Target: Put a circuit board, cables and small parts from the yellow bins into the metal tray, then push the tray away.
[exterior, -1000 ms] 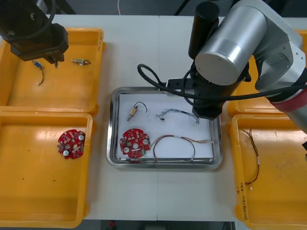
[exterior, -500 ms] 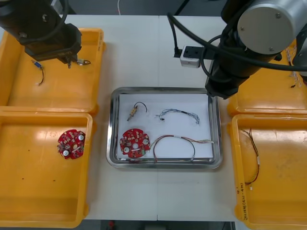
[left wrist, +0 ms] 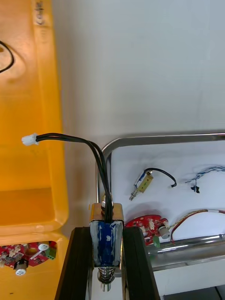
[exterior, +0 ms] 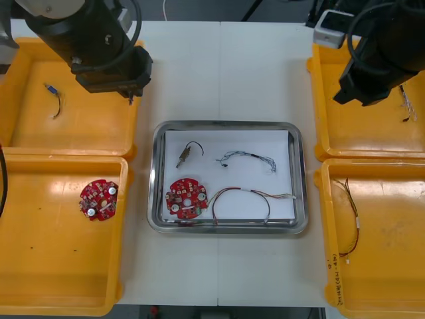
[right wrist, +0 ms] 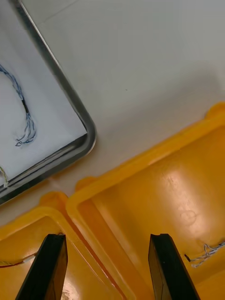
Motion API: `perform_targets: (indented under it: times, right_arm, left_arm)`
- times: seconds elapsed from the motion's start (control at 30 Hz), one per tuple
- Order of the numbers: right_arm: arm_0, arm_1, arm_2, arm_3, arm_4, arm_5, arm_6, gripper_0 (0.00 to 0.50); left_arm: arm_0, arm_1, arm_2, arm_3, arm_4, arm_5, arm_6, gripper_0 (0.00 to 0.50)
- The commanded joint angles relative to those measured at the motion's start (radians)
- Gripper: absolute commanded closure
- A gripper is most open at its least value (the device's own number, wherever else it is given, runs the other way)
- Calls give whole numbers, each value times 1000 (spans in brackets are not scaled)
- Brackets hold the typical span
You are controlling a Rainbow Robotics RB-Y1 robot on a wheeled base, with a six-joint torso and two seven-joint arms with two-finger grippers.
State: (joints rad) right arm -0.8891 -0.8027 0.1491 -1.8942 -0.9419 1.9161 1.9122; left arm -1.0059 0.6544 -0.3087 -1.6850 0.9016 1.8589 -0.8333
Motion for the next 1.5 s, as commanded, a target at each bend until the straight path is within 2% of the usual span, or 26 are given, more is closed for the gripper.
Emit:
perform_targets:
  times: [0.03,0.2,0.37,0.67,1.0,1.27,1.5]
  right_arm:
    - [82,-52,-191,-54,9,4,-36,0]
    - [128,-73,-275,-54,-3,4,-48,0]
    - [177,-102,-339,-55,20,4,-65,0]
    - [331,-118,-522,-59,46,4,-104,0]
    - [478,-121,-579,-151,23,4,-338,0]
    - [561,-121,-599,-171,-75,4,-539,0]
    - [648,-119,-600,-244,-58,4,-565,0]
  left_arm:
    - [-83,-49,-63,-9,8,-36,-20,499]
    - [-106,-88,-118,18,5,-67,-16,500]
    - [-122,-133,-164,54,-13,-96,-15,498]
    - [-122,-173,-264,103,-24,-168,-18,499]
    - [-122,-207,-346,172,-39,-210,-21,499]
    - [-122,-216,-426,191,-66,-237,-6,500]
    - [-122,-214,-472,208,-63,-242,5,499]
